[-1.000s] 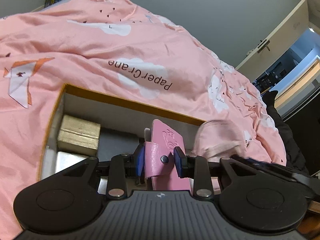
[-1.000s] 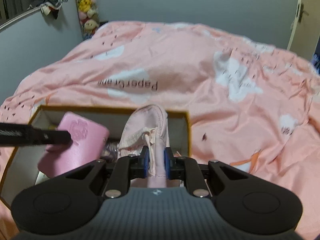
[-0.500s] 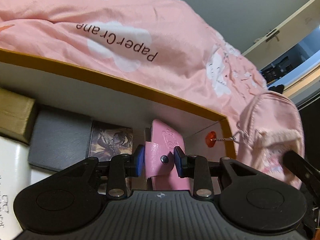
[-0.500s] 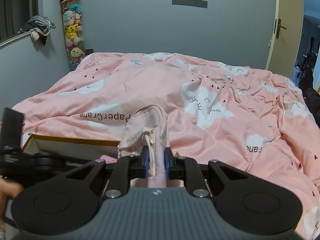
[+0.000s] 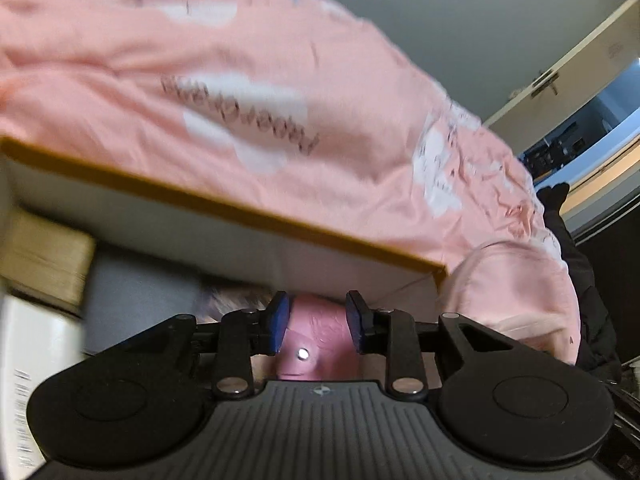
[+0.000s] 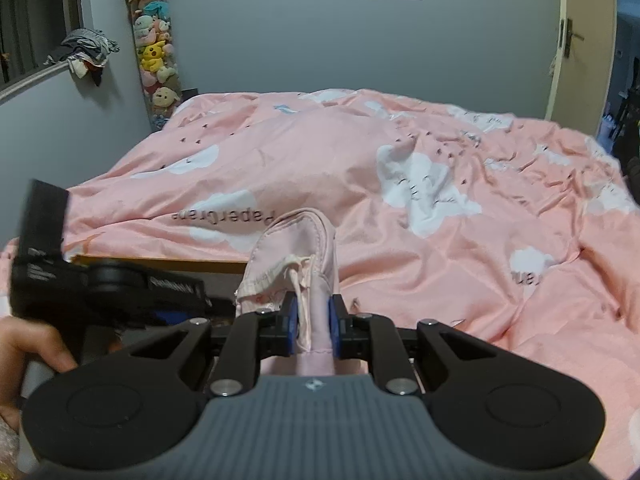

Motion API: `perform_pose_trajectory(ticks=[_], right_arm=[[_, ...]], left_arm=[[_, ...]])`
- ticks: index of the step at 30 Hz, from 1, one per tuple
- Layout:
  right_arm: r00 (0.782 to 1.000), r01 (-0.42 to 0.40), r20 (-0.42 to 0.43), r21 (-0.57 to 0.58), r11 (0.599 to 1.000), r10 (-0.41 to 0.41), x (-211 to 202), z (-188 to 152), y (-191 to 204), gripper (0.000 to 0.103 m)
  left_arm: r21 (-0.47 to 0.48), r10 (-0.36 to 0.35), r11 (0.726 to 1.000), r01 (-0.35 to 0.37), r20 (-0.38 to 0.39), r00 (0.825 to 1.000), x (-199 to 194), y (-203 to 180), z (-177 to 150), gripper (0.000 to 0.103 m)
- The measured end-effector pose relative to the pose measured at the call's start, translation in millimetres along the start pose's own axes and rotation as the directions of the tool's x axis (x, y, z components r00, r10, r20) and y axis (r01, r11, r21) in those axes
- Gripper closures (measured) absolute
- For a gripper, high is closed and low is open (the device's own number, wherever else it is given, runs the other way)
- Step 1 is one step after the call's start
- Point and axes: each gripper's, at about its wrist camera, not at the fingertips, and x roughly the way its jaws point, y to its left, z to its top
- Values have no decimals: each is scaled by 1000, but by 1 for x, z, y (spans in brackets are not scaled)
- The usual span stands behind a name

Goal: Organize objects
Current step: 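Lower the pink wallet and pink backpack into the orange box and open both grippers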

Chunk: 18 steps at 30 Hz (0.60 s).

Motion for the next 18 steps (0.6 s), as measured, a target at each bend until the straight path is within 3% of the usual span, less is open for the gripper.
perform_pose_trajectory(ticks=[3,8,18], right_arm=[[998,-40,-42,48,998,42,9,-1,7,86],[989,-19,-143,112,994,35,40,-8,16,86],[967,47,-254,89,995,-23,87,-17,30,86]], left_arm=[[68,52,996,-56,50,997,-23,-1,-2,68],[155,112,980,-128,106,988,-53,2,-20,68],[184,77,978,-95,101,992,-66,16,-35,67]])
